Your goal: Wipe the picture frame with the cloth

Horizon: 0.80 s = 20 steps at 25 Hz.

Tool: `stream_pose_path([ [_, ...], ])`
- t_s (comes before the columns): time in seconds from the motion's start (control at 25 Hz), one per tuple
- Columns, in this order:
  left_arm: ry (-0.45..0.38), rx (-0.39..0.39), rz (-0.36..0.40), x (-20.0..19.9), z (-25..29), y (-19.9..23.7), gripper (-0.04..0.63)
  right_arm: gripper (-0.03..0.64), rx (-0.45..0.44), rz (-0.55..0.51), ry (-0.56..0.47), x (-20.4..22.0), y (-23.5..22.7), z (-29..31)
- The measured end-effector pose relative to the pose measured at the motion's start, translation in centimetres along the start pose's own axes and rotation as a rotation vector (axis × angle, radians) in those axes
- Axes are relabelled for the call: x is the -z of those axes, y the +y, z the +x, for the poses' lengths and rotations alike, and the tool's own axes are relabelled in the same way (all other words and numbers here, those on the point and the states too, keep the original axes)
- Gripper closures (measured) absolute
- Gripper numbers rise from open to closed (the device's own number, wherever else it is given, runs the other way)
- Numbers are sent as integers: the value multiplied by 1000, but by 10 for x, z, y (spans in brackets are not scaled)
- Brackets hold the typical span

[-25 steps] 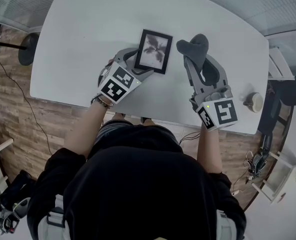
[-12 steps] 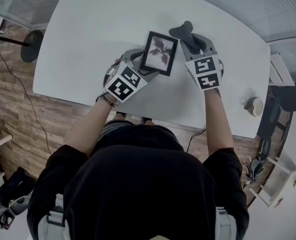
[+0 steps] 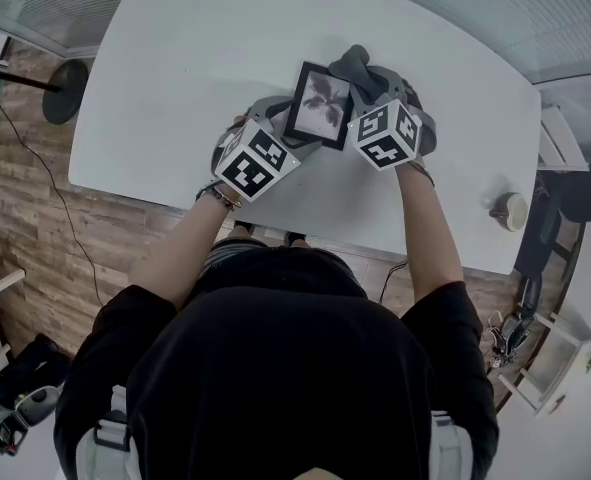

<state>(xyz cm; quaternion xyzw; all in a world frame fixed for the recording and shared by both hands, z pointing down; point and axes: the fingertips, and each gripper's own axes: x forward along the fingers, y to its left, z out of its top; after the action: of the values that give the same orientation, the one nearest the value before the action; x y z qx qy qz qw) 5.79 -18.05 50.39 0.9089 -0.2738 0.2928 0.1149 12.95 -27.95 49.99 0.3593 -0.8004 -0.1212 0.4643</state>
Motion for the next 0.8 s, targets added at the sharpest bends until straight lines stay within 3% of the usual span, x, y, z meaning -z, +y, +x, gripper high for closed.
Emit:
stream_pose_path([
  [0.8,10,3,-9,2,0,2,235,495,21,5,-4,0,20,-14],
])
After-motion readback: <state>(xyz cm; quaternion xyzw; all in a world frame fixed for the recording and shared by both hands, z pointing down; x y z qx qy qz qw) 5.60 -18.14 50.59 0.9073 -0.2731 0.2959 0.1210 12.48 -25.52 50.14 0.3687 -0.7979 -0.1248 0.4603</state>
